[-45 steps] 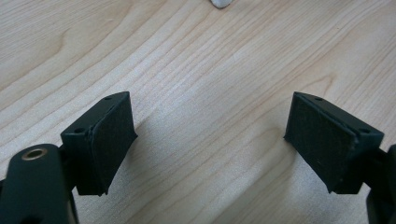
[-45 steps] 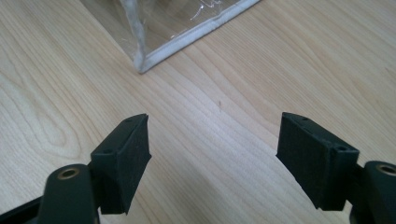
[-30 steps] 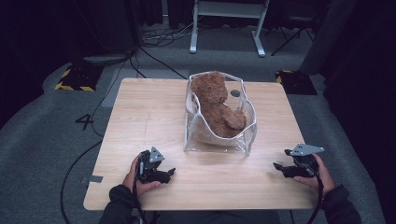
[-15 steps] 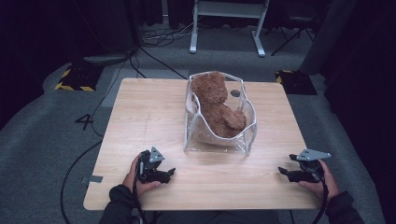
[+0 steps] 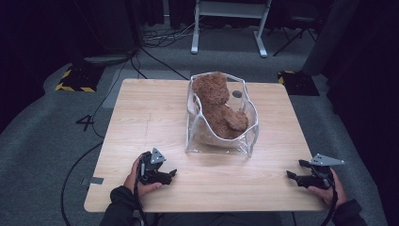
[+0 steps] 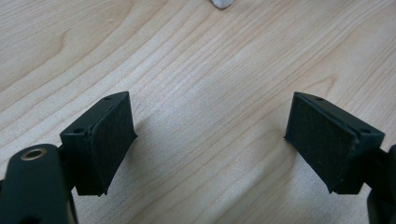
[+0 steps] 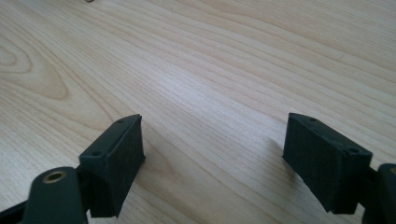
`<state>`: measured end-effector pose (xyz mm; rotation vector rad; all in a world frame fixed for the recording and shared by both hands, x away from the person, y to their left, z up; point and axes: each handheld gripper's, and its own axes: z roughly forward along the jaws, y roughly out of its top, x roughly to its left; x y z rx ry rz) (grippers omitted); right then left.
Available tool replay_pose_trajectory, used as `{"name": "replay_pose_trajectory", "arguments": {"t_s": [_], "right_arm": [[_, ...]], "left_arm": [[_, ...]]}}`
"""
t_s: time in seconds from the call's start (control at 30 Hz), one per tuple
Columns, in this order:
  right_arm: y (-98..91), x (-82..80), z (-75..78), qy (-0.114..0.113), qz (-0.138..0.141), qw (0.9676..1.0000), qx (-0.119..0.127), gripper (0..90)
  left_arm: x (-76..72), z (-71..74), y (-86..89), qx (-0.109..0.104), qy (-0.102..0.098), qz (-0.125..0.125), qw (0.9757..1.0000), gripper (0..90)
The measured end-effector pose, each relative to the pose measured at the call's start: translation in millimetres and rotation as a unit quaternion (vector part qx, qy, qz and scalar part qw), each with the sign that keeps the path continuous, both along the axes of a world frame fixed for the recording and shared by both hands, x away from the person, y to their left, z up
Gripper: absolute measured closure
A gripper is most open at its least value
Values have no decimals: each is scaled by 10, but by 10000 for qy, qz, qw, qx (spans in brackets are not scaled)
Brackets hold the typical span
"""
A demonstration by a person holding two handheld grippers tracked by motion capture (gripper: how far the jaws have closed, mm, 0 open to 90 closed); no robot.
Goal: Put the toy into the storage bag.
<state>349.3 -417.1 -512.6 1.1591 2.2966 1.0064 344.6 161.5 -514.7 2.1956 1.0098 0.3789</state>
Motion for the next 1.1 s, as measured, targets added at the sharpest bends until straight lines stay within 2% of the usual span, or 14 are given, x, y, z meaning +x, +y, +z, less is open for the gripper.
{"name": "replay_pose_trajectory", "arguments": {"t_s": [1.1], "right_arm": [[11, -6, -7, -23, -100, 9999, 21, 203]], "left_arm": [[2, 0, 0, 0, 3, -3, 10000, 155]]}}
